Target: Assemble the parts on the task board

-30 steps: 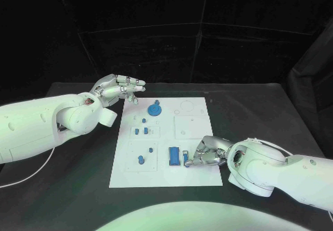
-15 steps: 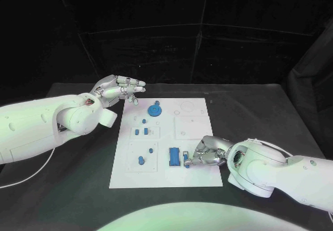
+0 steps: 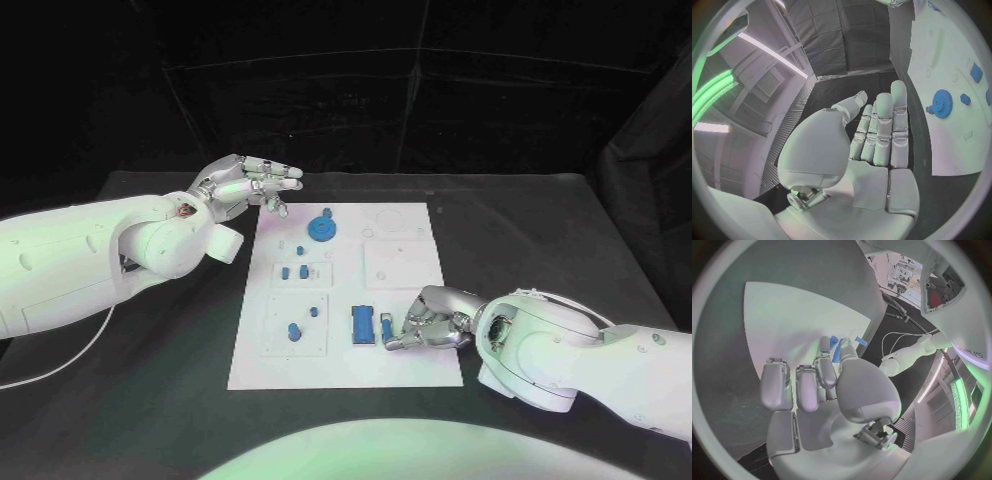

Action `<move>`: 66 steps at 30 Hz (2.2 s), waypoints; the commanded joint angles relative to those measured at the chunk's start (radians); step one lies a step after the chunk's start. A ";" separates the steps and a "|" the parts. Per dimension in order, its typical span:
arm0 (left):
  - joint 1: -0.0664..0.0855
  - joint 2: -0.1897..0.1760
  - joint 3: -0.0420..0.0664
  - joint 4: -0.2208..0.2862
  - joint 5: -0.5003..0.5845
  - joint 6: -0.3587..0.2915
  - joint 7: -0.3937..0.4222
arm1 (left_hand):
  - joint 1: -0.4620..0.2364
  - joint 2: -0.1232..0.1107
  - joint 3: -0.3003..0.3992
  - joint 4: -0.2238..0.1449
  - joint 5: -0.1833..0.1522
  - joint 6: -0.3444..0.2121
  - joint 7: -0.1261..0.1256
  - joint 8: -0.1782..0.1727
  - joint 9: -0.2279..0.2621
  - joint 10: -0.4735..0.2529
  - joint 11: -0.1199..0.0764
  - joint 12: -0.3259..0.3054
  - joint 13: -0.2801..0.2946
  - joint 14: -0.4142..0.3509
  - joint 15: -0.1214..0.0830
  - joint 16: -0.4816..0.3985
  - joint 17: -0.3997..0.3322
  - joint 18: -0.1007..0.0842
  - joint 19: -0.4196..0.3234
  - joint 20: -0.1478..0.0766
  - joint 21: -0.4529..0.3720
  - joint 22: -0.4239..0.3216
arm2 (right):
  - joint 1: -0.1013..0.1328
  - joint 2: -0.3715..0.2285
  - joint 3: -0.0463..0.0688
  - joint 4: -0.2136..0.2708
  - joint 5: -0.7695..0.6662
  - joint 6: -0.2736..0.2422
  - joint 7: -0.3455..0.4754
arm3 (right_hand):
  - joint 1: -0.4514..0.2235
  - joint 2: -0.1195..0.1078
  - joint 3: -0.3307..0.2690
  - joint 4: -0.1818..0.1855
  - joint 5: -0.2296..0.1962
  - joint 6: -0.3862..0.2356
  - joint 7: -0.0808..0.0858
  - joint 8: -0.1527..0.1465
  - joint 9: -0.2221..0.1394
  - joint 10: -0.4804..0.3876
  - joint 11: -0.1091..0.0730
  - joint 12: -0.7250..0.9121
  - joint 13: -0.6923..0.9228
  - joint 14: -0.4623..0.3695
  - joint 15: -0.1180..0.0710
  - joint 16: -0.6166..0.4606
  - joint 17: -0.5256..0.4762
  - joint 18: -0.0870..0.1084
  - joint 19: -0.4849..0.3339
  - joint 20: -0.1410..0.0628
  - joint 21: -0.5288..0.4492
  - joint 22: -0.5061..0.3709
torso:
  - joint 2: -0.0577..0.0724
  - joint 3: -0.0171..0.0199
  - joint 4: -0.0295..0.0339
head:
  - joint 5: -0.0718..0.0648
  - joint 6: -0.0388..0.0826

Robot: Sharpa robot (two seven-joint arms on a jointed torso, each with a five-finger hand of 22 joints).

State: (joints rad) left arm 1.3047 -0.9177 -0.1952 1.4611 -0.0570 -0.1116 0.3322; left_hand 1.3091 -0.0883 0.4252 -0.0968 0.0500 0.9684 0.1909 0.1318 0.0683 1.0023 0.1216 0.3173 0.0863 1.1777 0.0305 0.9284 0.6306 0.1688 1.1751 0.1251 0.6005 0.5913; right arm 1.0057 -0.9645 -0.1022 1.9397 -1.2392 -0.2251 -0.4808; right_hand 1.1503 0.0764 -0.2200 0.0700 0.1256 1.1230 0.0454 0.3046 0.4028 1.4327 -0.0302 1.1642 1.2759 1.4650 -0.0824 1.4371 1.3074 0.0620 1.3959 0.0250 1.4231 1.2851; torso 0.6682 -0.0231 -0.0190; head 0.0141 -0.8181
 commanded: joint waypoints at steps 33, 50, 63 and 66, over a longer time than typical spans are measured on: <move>0.002 -0.002 0.001 0.012 0.003 0.009 0.004 | -0.001 0.007 -0.003 -0.005 0.000 -0.002 0.002 0.005 -0.001 -0.006 -0.001 0.006 -0.001 -0.008 0.000 0.000 -0.002 0.014 -0.003 0.002 -0.004 -0.001 | 0.001 0.074 0.000 -0.089 -0.022 -0.012 -0.024 | 0.043 0.050 -0.008 -0.017 -0.014 -0.010 0.000 0.006 0.004 0.000 0.004 -0.002 0.004 0.070 -0.004 -0.003 0.088 0.001 0.000 0.004 -0.002 0.003 | 0.000 0.0001 0.0006 | 0.001 -0.004; 0.002 -0.004 0.001 0.012 0.003 0.011 0.008 | 0.001 0.008 -0.003 -0.007 -0.001 -0.003 0.002 0.006 -0.001 -0.007 0.000 0.008 -0.002 -0.009 0.001 0.001 -0.003 0.014 -0.003 0.002 -0.005 -0.002 | 0.001 0.028 0.001 -0.059 0.066 -0.053 0.094 | 0.036 0.003 -0.067 -0.034 -0.051 -0.043 0.015 -0.007 0.001 -0.026 0.016 -0.053 -0.026 0.060 0.006 -0.038 0.046 0.012 -0.034 0.011 -0.034 -0.048 | -0.003 -0.0004 -0.0003 | 0.000 0.010; 0.000 0.014 0.000 -0.033 0.085 -0.027 0.111 | -0.043 0.003 -0.047 0.020 0.006 -0.014 -0.004 0.008 -0.001 -0.026 0.014 -0.003 -0.017 -0.227 0.043 -0.282 -0.154 -0.003 -0.214 0.039 -0.191 -0.108 | 0.089 0.027 0.024 -0.280 0.737 -0.091 0.680 | 0.230 0.076 -0.050 -0.137 -0.059 -0.232 0.125 -0.149 -0.077 -0.452 0.126 -0.775 -0.554 -0.278 0.110 -0.871 -0.653 0.110 -0.491 0.101 -0.626 -0.727 | -0.042 -0.0149 -0.0100 | -0.025 0.100; -0.003 0.031 0.000 -0.065 0.120 -0.046 0.147 | -0.049 0.008 -0.059 0.030 0.001 -0.025 -0.011 -0.003 -0.002 -0.018 0.028 -0.037 -0.024 -0.289 0.086 -0.445 -0.239 -0.019 -0.350 0.074 -0.319 -0.189 | 0.097 0.072 0.044 -0.387 0.854 -0.083 0.770 | 0.254 0.085 -0.057 -0.165 -0.069 -0.239 0.139 -0.181 -0.107 -0.479 0.161 -0.904 -0.713 -0.439 0.171 -1.092 -0.782 0.094 -0.602 0.147 -0.814 -0.839 | -0.048 -0.0147 -0.0138 | -0.029 0.135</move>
State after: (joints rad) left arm 1.3021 -0.8945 -0.1960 1.4099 -0.0077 -0.1271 0.3932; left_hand 1.2658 -0.0836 0.3713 -0.0679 0.0500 0.9499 0.1799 0.1353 0.0675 0.9850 0.1400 0.2925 0.0640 0.9053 0.1055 0.5317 0.4173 0.1688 0.8664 0.1878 0.3208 0.4275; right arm 1.1000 -0.9105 -0.0625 1.5967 -0.6622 -0.2945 0.0651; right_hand 1.3964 0.1598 -0.2749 -0.0857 0.0606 0.8837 0.1785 0.1342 0.3054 0.9616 0.1190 0.2985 0.6118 1.0768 0.0698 0.4134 0.5660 0.1715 0.8268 0.1568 0.6677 0.4813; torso 0.6330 -0.0349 -0.0278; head -0.0105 -0.7111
